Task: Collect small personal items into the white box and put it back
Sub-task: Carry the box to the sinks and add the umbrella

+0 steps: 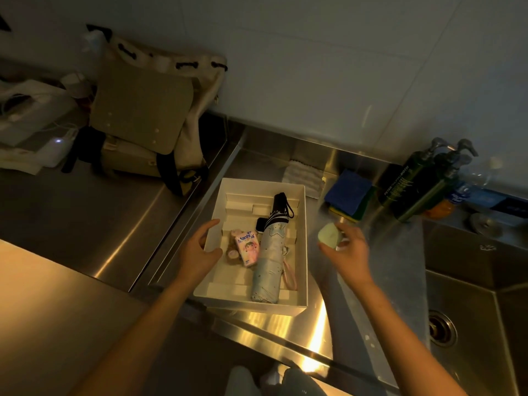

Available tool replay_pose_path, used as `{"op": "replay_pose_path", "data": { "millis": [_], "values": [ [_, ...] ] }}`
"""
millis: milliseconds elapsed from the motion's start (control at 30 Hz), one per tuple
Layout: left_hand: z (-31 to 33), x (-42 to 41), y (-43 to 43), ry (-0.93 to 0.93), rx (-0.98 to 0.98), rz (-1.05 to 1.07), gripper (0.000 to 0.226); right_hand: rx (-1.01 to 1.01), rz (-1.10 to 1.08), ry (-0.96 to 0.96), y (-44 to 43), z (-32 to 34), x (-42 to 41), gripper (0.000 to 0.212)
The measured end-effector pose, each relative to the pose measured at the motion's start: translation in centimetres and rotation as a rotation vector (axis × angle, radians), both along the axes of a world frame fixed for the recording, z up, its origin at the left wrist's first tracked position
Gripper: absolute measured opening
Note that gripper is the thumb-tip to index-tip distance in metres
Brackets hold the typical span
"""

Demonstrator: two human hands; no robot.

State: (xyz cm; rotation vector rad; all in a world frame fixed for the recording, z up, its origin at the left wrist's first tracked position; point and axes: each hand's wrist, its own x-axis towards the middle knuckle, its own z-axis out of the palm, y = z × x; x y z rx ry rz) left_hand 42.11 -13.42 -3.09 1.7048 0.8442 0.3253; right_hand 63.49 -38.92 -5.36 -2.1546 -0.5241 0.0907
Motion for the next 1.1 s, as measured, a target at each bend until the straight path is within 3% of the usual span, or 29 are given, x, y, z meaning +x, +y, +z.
{"op": "replay_pose_path", "data": {
  "millis": [133,300,700,967,1100],
  "values": [
    [0.2,-0.1,-0.2,-0.004,-0.001,0.015,0.061,0.159,0.047,-0.065,2.7,5.3,-0.4,0.059],
    [-0.1,-0.5,0.1,-0.014,-0.036,0.015,0.061,0.136,0.292,-0.048,7.8,7.7,-3.3,0.061],
    [-0.3,-0.5,0.1,0.01,0.012,0.006,0.072,-0.456,0.781,-0.146,14.9,2.0,-5.5,0.068],
    [-0.3,-0.4,0.2,0.013,0.011,-0.006,0.071,-0.606,0.835,-0.34,14.7,1.6,-5.5,0.065],
    [-0.4,-0.2,0.2,0.005,0.006,-0.002,0.068,-0.414,0.728,-0.185,13.1,3.1,-5.3,0.065]
  ]
}}
